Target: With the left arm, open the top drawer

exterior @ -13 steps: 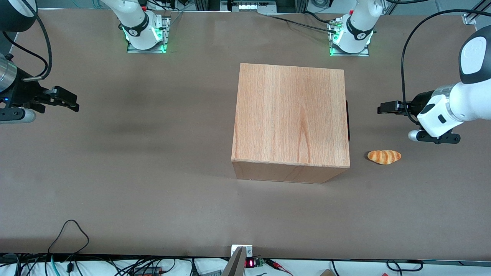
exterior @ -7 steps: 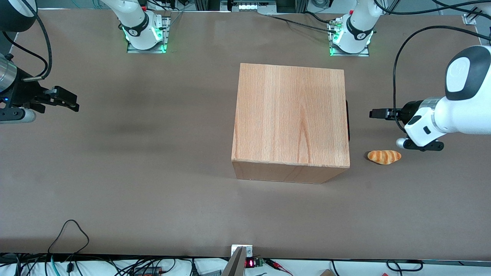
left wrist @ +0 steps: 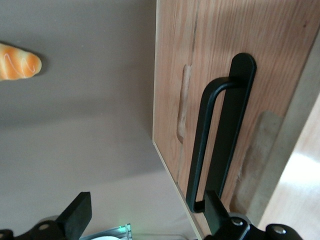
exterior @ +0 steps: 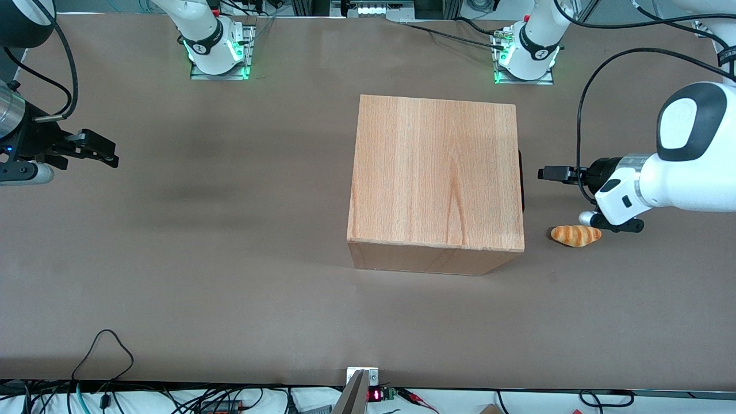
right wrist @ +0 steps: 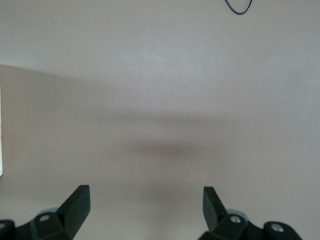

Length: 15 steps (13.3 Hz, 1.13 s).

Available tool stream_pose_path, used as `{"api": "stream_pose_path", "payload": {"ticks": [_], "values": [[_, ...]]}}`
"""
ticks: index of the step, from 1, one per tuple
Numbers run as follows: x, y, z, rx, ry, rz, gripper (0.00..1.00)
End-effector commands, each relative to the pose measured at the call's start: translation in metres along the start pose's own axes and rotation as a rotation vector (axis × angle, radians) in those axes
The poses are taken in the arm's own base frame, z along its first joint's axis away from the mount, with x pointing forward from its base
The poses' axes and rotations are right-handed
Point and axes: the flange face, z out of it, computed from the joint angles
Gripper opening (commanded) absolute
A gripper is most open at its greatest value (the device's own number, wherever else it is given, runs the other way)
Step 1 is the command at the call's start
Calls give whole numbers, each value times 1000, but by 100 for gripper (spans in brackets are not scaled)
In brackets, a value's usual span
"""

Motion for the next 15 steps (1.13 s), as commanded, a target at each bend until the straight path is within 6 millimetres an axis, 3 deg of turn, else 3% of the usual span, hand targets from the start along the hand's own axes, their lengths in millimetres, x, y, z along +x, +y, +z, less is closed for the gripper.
{"api": "stream_pose_path", "payload": {"ticks": [1,8,15], "values": [[7,3,2,-21,7,39,100],[24,6,28,-68,-21,50,100],[27,10,38,-69,-39,56,100]]}}
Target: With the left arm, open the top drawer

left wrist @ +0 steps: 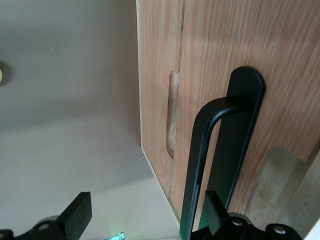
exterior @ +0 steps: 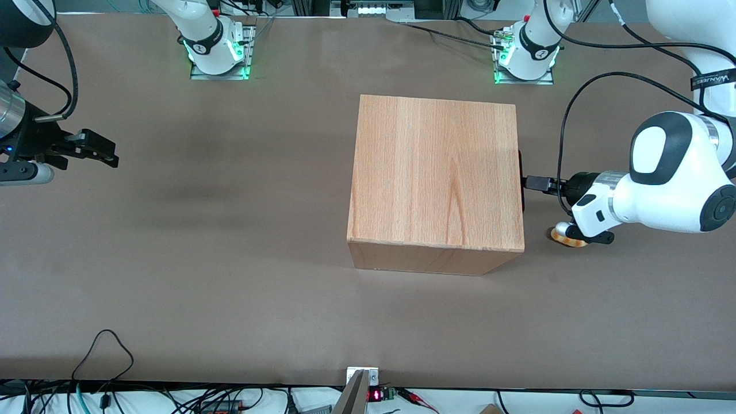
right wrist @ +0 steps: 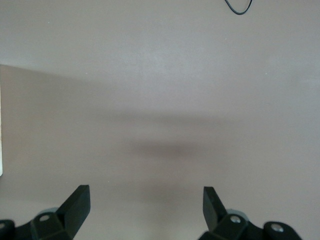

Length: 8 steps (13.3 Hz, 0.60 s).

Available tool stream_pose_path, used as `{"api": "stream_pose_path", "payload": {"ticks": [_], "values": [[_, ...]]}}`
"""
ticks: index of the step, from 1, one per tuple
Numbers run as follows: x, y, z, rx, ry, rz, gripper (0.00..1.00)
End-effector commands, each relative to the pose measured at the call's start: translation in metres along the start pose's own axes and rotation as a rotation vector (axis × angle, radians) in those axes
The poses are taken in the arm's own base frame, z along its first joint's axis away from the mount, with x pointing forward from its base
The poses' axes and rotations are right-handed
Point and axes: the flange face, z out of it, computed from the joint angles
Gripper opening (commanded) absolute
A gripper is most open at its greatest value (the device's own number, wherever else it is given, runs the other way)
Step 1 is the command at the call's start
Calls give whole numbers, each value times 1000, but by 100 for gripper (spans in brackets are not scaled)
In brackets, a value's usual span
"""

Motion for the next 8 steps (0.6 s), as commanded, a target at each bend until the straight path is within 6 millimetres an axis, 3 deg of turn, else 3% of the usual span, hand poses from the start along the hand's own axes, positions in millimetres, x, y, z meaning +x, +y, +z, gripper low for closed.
{"api": "stream_pose_path", "payload": {"ticks": [1,8], "values": [[2,6,0,-19,3,25,100],[11,-1,14,-22,-19,13,100]]}}
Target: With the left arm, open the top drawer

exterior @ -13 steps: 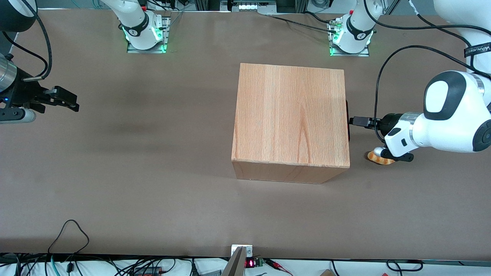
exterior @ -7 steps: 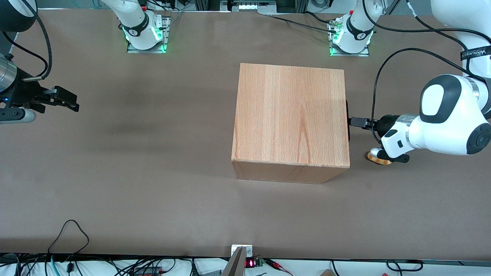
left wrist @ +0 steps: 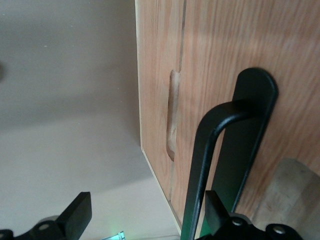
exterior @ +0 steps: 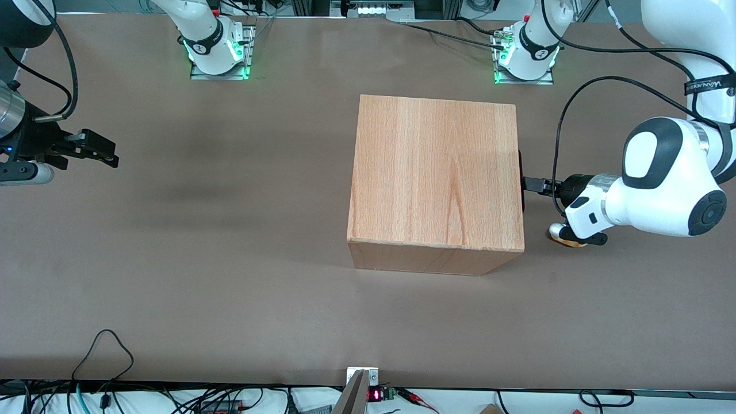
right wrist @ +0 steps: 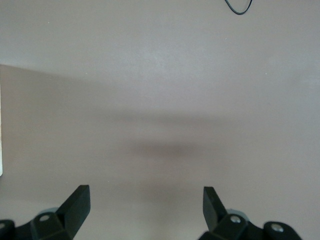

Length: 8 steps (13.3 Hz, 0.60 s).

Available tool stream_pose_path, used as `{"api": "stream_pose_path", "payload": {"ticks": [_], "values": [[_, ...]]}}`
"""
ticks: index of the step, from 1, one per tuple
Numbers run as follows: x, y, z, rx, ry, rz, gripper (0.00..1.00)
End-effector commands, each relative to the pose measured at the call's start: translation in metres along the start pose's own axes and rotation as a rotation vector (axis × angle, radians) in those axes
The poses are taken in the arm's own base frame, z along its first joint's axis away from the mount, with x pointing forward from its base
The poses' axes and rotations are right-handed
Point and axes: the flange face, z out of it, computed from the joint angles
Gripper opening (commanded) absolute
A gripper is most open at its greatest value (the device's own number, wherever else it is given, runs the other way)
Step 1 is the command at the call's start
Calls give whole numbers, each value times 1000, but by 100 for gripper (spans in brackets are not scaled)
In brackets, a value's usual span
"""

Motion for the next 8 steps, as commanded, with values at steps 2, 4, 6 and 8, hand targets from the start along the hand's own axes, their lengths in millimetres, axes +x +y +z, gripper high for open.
{"api": "stream_pose_path", "payload": {"ticks": [2,4,6,8], "values": [[6,-2,4,-23,-3,12,100],[10,-6,11,-24,-16,5,100],[13,-8,16,-25,-24,2,100],[14,-10,17,-22,-22,0,100]]}}
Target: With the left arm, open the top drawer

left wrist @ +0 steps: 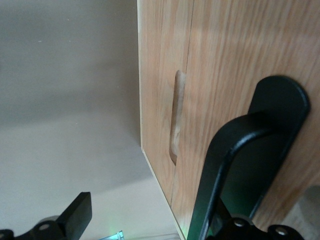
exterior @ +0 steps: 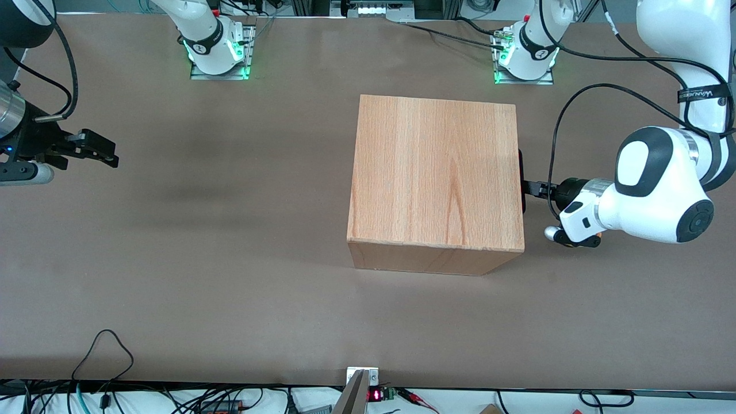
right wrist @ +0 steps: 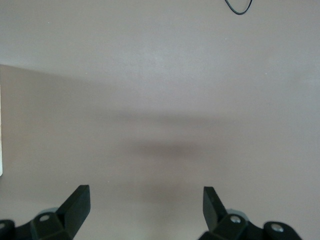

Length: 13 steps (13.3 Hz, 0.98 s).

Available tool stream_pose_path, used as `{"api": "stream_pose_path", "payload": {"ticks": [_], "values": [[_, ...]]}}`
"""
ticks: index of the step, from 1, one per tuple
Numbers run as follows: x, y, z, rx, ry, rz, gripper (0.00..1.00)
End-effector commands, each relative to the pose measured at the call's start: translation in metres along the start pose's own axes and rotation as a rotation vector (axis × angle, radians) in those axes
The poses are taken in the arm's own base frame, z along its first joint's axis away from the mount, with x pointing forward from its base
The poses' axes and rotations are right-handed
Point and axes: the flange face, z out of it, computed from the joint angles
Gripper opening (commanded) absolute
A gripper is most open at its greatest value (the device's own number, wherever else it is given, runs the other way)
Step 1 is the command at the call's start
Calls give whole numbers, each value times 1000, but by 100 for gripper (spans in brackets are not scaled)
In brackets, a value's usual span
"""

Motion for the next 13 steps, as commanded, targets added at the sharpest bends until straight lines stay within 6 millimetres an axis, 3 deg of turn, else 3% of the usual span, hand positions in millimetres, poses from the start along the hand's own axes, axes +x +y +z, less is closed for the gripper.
{"api": "stream_pose_path", "payload": {"ticks": [1,10,13], "values": [[7,-9,0,-10,17,3,100],[19,-32,-2,42,68,-36,100],[20,-53,-8,33,79,-59,100]]}}
